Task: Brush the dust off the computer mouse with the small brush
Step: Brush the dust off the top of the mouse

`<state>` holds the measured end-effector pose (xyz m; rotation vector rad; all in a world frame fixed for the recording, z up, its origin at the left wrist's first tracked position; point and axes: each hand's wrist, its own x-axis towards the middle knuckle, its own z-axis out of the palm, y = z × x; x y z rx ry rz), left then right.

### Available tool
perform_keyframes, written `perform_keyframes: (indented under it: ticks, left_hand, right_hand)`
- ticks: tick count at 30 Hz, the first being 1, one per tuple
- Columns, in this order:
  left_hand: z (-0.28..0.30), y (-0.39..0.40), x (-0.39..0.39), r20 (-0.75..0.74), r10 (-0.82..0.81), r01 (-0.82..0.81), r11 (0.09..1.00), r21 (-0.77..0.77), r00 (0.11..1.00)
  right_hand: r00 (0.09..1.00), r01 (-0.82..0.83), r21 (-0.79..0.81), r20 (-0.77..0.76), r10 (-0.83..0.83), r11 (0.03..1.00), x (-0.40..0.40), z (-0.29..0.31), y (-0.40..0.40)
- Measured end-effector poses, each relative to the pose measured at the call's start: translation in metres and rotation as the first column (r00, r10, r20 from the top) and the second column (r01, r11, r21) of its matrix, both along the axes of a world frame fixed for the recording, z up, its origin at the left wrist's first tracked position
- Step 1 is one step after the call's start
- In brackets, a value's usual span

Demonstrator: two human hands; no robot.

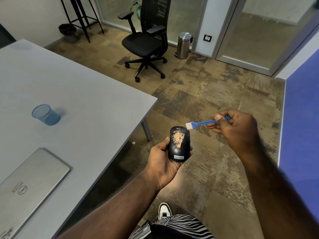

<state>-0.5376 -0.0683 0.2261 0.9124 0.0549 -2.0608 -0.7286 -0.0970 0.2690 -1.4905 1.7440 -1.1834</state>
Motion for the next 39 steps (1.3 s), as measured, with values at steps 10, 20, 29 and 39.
perform_keyframes:
  ticks: [10,20,29,39]
  left_hand:
    - [0.002,0.003,0.0,-0.008,-0.001,0.001,1.0,0.009,1.0]
    - [0.0,0.003,0.002,0.004,0.015,-0.015,1.0,-0.006,1.0]
    - [-0.001,0.003,0.003,0.016,-0.002,0.002,1.0,-0.024,1.0]
    - [-0.001,0.004,0.003,-0.001,0.005,-0.005,1.0,-0.016,1.0]
  right_hand:
    - [0.996,0.045,0.059,-0.086,-0.039,0.997,0.006,0.001,-0.001]
    - [0.98,0.016,0.016,-0.2,-0.013,1.0,0.008,-0.001,0.001]
    - [0.988,0.007,0.032,-0.157,-0.002,0.999,0.005,-0.004,0.001]
    - [0.989,0.045,0.036,-0.14,-0.04,0.998,-0.003,-0.004,0.004]
